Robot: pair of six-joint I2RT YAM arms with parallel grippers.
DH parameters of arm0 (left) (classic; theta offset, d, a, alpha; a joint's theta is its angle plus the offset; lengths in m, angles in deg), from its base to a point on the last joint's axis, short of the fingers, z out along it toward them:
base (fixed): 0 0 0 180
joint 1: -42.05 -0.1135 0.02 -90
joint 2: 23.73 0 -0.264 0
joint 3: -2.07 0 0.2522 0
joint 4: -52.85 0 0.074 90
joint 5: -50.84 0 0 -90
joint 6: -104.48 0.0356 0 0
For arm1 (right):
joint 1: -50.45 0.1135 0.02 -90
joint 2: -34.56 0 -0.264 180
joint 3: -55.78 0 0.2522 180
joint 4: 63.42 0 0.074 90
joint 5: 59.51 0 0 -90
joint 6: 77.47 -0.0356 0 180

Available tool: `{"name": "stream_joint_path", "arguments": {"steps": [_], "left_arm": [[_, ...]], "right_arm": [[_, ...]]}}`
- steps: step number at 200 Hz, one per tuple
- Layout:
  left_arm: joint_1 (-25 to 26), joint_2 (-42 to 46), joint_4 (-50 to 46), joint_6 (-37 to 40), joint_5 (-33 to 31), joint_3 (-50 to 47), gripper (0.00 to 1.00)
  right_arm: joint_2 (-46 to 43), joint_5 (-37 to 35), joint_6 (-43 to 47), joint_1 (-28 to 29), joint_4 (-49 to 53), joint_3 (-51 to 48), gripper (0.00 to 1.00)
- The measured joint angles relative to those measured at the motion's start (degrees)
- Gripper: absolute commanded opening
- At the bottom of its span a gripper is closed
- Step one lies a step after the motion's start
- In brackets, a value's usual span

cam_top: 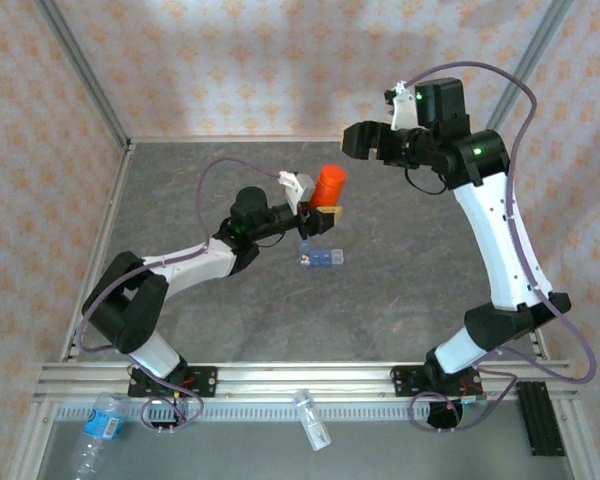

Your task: Sort the pills into containers

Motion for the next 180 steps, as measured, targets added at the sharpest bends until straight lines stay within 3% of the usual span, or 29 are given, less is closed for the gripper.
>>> {"name": "stream_joint_path", "arguments": {"steps": [58,180], "left_arm": [[-0.35,-2.43,2.21,-6.97,9.27,3.91,0.00],[-0.35,-3.76,2.36,-9.01,10.97,4.24,0.00]], "right_arm": [[4.72,5.62,10.32,0.72,9.42,3.63,0.83],[6.32,7.08,13.62,2.54,11.65,3.74,0.59]]}}
